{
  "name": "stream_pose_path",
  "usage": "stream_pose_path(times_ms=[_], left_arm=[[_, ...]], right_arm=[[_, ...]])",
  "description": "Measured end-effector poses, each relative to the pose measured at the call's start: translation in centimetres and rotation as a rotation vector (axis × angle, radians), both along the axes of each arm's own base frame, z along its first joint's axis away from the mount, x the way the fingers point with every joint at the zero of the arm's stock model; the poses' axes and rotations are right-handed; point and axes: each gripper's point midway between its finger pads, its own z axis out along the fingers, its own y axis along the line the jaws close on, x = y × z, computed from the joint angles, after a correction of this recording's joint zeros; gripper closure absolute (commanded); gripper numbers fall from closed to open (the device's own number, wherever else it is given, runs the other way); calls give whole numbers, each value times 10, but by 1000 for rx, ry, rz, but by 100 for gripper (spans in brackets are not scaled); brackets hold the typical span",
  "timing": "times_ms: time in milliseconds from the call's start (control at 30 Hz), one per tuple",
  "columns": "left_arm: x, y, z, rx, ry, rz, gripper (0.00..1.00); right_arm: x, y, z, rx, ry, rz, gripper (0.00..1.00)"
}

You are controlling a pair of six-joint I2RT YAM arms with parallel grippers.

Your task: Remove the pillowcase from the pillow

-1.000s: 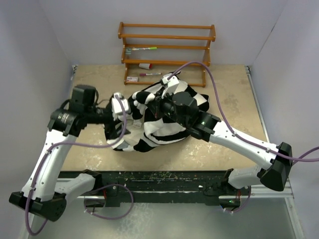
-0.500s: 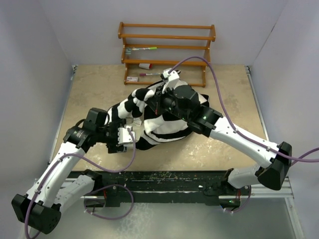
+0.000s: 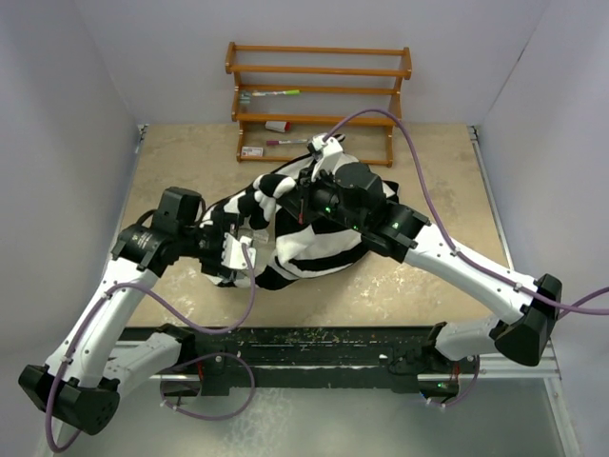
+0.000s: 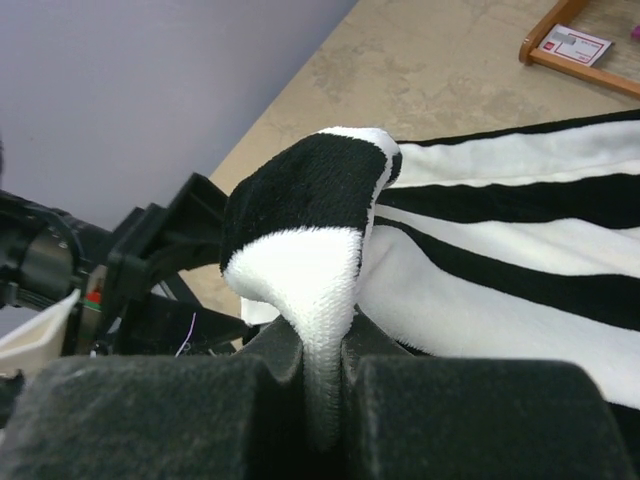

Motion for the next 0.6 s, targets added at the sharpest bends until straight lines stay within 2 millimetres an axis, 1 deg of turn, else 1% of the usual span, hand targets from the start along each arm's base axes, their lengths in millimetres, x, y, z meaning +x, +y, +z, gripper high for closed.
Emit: stream_pose_path(times_ms=[133, 233, 467, 600], left_arm=[[-6, 1, -21, 13, 29, -12, 14], [-5, 1, -35, 13, 25, -10, 14], [12, -3, -48, 4, -57, -4, 12], [11, -9, -53, 9, -43, -27, 8]], right_arm=[[-1, -1, 4, 9, -2, -2, 100], [-1, -2, 4, 12, -1, -3, 100], [-2, -2, 6, 19, 1, -2, 100], [-4, -3, 8, 26, 4, -1, 100]])
